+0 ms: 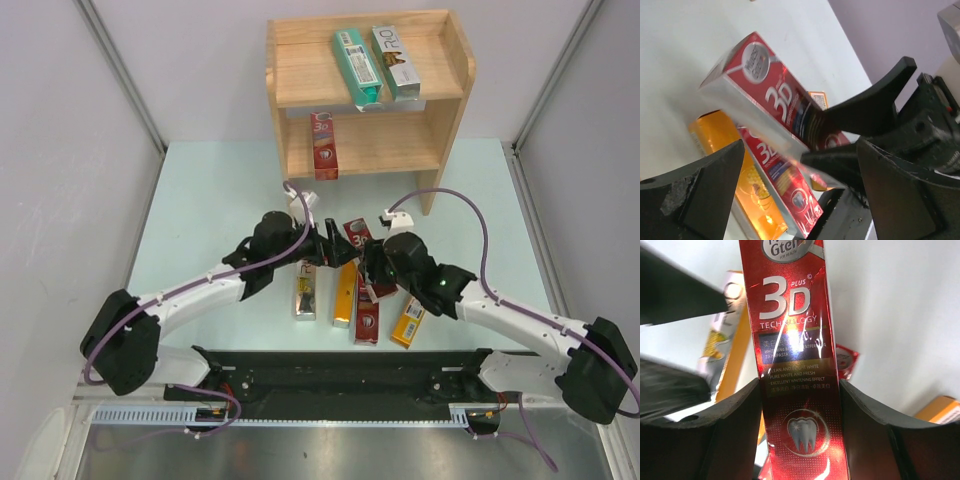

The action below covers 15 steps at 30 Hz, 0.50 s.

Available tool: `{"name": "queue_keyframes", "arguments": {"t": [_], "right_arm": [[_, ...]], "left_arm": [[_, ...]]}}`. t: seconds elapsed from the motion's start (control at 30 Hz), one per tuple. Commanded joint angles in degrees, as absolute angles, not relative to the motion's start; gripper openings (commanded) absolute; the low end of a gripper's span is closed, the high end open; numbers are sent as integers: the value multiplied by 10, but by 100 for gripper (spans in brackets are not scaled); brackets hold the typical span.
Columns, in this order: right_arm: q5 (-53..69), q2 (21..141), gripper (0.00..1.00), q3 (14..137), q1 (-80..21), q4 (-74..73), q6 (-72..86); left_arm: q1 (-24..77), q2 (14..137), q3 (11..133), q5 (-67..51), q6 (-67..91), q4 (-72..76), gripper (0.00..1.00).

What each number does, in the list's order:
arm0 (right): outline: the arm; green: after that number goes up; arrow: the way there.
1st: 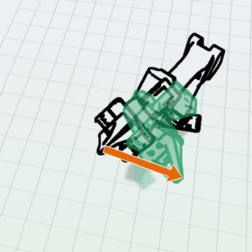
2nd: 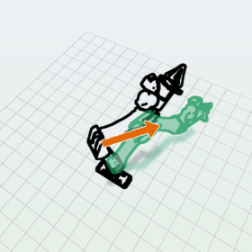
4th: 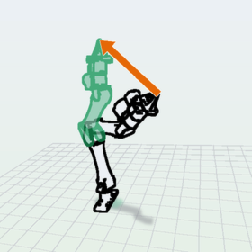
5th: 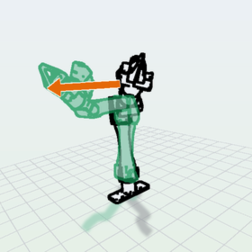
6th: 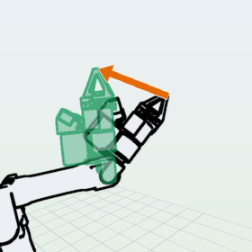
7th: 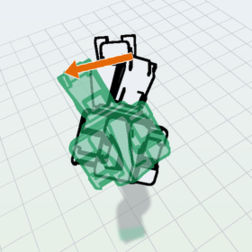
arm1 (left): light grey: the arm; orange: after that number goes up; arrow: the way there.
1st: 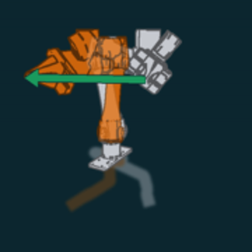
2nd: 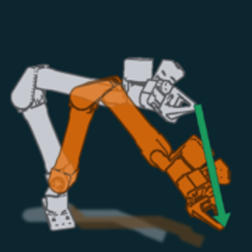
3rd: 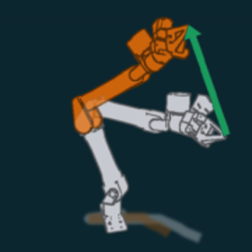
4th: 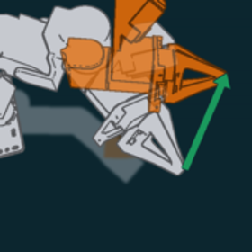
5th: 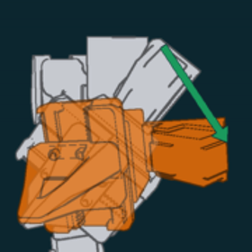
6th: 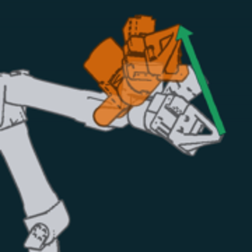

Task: Place and organize the toothpastes onto the shelf

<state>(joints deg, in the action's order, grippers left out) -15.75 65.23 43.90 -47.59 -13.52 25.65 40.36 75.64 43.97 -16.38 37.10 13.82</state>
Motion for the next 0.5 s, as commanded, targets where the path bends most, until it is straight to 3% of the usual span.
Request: {"name": "queue_keyframes", "arguments": {"t": [0.0, 0.47], "right_arm": [[-184, 620, 39, 474, -507, -106, 272], [-223, 584, 39, 480, -559, -98, 279]], "left_arm": [[401, 785, 443, -221, 408, 208, 100], [401, 831, 428, -272, 464, 294, 97]]}}
